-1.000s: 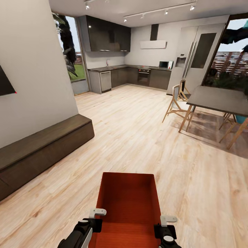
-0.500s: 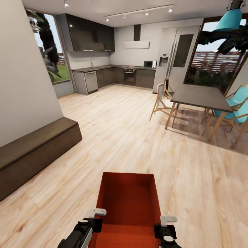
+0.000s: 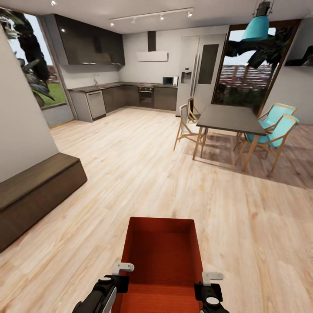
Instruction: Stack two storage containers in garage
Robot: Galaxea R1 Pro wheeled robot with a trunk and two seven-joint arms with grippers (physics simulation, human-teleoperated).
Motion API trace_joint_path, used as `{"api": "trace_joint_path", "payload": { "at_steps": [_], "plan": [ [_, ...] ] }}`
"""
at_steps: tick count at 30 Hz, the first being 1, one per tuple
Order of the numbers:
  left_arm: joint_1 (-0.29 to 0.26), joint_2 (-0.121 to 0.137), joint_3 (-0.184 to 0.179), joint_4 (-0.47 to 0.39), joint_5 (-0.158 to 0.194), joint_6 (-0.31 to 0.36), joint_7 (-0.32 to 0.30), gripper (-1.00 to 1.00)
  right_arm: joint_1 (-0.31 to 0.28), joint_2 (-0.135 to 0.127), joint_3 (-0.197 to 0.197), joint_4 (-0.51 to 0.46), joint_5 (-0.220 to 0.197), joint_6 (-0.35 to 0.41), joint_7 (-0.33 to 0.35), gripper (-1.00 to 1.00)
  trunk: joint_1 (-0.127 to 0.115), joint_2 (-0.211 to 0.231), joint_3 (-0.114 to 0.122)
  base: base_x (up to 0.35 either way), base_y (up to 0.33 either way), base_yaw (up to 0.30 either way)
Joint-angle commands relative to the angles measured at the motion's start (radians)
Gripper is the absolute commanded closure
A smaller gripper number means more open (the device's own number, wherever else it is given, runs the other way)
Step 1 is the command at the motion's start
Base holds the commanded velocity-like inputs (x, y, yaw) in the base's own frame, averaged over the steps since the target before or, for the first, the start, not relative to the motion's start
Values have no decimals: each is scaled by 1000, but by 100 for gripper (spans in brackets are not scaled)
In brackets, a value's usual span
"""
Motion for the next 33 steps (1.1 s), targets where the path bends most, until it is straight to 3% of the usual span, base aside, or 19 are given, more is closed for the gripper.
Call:
{"api": "trace_joint_path", "payload": {
  "at_steps": [1, 33],
  "plan": [
    [1, 0, -2, 9, -22, 6, 7, 100, -2, -1, -14, -22, 4, 0, -8, 100, 0, -1, -1, 0, 0, -256],
    [1, 0, -2, 7, -22, 6, 7, 100, -2, -1, -14, -22, 4, 0, -8, 100, 0, -1, -1, 0, 0, -256]
  ]
}}
